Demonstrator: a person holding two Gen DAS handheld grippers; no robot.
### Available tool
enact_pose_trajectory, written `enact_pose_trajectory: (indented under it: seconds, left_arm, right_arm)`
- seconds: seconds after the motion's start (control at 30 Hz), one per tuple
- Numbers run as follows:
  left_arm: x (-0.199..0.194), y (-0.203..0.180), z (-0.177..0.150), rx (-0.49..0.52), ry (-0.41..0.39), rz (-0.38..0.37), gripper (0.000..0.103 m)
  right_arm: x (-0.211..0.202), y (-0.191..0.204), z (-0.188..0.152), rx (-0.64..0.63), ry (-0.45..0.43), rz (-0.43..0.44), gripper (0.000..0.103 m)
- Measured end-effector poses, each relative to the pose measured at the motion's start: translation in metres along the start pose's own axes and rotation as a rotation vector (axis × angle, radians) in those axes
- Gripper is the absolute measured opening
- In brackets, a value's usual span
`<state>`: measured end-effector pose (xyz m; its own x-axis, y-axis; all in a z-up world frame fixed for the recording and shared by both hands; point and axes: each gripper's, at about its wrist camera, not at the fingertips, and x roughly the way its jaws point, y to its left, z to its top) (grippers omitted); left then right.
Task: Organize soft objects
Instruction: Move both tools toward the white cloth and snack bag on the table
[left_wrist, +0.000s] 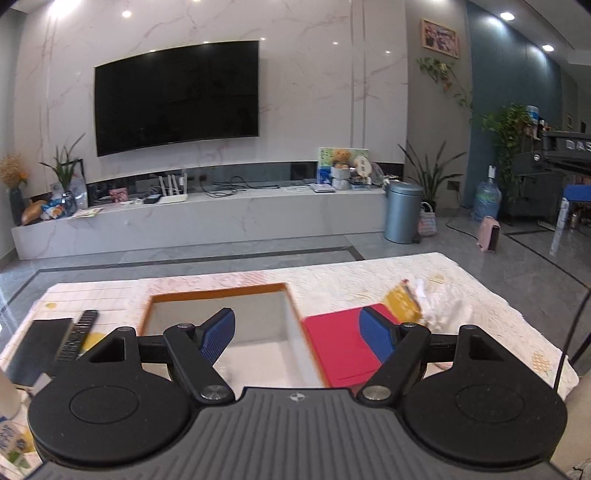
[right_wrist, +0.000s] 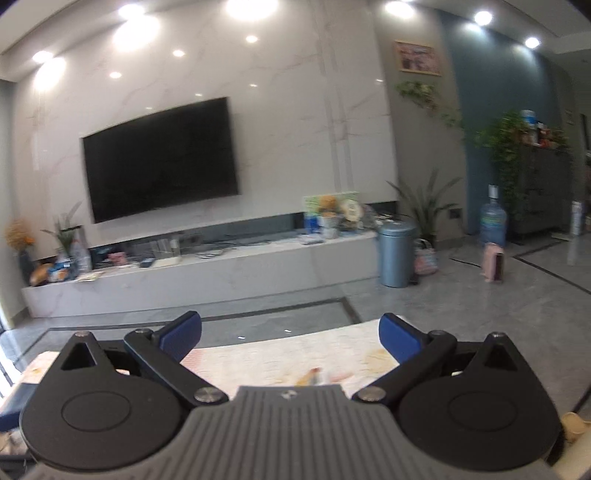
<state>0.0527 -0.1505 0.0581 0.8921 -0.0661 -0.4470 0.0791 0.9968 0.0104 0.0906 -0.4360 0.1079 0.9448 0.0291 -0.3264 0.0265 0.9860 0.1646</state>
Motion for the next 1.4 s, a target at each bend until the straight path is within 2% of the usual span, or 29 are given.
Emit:
enact_pose_trajectory:
  seconds: [0.1, 0.17, 0.23, 0.3, 0.37, 0.47, 0.5, 0.6, 0.67, 0.77, 0.87, 1.07, 1.2, 1.3, 1.4]
  left_arm:
    - [0.010, -0.019, -0.006, 0.010, 0.030, -0.042, 0.090]
    - [0.016, -0.036, -0.012, 0.027, 0.052, -0.086, 0.090]
    - [0.023, -0.056, -0.019, 0.060, 0.049, -0.124, 0.090]
    - [0.033, -0.079, -0.027, 0.095, 0.023, -0.170, 0.090]
    - [0.047, -0.101, -0.036, 0.125, -0.001, -0.197, 0.090]
    - [0.067, -0.135, -0.046, 0.135, -0.019, -0.218, 0.090]
    - [0.075, -0.144, -0.049, 0.141, -0.020, -0.233, 0.090]
    - [0.098, -0.165, -0.054, 0.133, -0.032, -0.268, 0.090]
    - [0.112, -0.176, -0.059, 0.145, -0.054, -0.288, 0.090]
    - [0.134, -0.193, -0.068, 0.197, -0.072, -0.253, 0.090]
    - [0.160, -0.210, -0.081, 0.286, -0.031, -0.237, 0.090]
    - [0.187, -0.237, -0.096, 0.434, -0.068, -0.221, 0.090]
    - [0.209, -0.247, -0.100, 0.457, -0.007, -0.204, 0.091]
    - [0.222, -0.248, -0.102, 0.451, -0.029, -0.179, 0.092]
    - [0.235, -0.253, -0.103, 0.482, 0.046, -0.155, 0.094]
  right_arm:
    - [0.021, -0.034, -0.005, 0.072, 0.017, -0.036, 0.100]
    - [0.044, -0.058, -0.021, 0.138, 0.059, -0.111, 0.100]
    - [0.066, -0.082, -0.047, 0.176, 0.090, -0.163, 0.100]
    - [0.076, -0.098, -0.078, 0.174, 0.062, -0.153, 0.100]
    - [0.078, -0.110, -0.103, 0.212, 0.056, -0.192, 0.100]
    - [0.091, -0.133, -0.106, 0.304, 0.191, -0.251, 0.100]
    - [0.088, -0.141, -0.104, 0.337, 0.200, -0.269, 0.100]
    - [0.072, -0.153, -0.103, 0.419, 0.122, -0.289, 0.100]
    - [0.072, -0.153, -0.104, 0.419, 0.160, -0.282, 0.100]
    - [0.078, -0.155, -0.108, 0.386, 0.176, -0.293, 0.100]
    - [0.083, -0.164, -0.110, 0.405, 0.194, -0.337, 0.100]
    - [0.086, -0.182, -0.119, 0.524, 0.222, -0.259, 0.100]
    - [0.089, -0.185, -0.121, 0.548, 0.245, -0.258, 0.100]
    - [0.090, -0.181, -0.119, 0.481, 0.236, -0.306, 0.100]
    - [0.088, -0.178, -0.116, 0.436, 0.235, -0.344, 0.100]
